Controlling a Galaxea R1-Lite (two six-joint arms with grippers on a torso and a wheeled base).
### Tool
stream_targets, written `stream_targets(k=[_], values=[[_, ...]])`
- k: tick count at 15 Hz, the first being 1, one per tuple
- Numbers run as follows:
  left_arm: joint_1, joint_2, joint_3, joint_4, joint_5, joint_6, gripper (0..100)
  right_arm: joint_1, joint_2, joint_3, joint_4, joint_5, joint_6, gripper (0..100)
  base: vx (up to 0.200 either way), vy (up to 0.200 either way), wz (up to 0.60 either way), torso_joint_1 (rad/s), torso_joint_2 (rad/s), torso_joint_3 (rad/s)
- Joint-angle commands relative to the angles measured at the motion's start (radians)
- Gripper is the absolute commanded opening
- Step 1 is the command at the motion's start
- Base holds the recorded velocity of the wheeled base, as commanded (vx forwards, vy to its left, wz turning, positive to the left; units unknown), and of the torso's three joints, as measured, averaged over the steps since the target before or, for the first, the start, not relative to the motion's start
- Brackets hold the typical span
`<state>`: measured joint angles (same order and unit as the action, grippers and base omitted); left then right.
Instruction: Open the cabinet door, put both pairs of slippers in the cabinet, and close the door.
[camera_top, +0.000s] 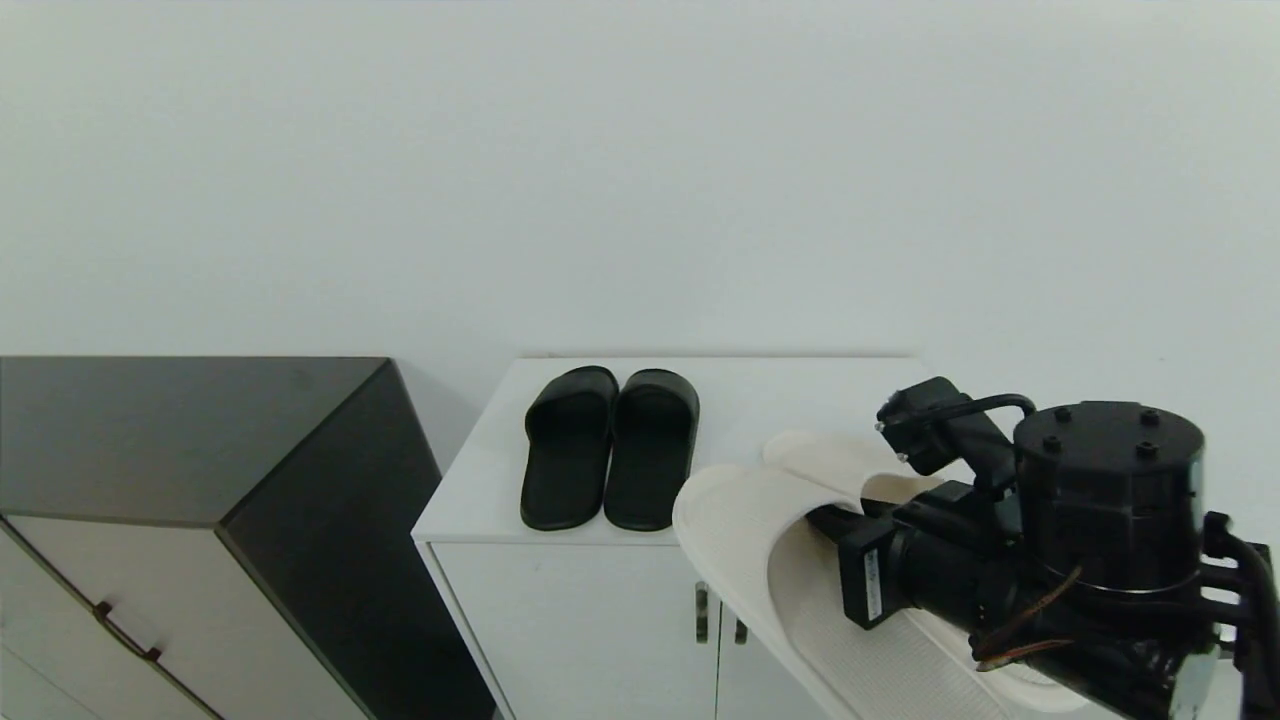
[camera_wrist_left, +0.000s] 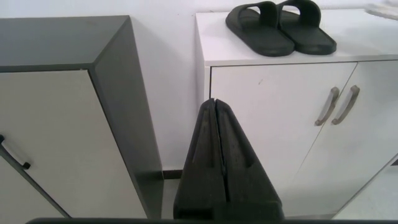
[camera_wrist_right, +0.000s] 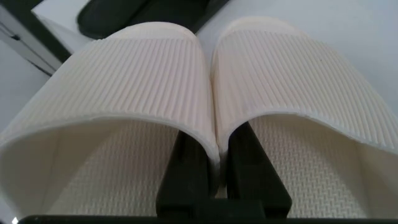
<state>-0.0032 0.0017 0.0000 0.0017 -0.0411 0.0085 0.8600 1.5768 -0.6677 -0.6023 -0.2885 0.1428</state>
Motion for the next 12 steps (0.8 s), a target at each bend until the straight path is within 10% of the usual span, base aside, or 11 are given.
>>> stream_targets(k=[1,12], values=[[0.0,0.0,0.0,0.0,0.0,-0.001,0,0.008,-0.07,0.026,-0.001,0.003,0.0,0,0.0,0.0,0.0,0.0,0.0,0.0],[0.0,0.0,0.0,0.0,0.0,-0.002,0,0.008,-0.067,0.062,-0.001,0.003,-0.015,0,-0.164,0.0,0.0,0.001,0.0,0.002]])
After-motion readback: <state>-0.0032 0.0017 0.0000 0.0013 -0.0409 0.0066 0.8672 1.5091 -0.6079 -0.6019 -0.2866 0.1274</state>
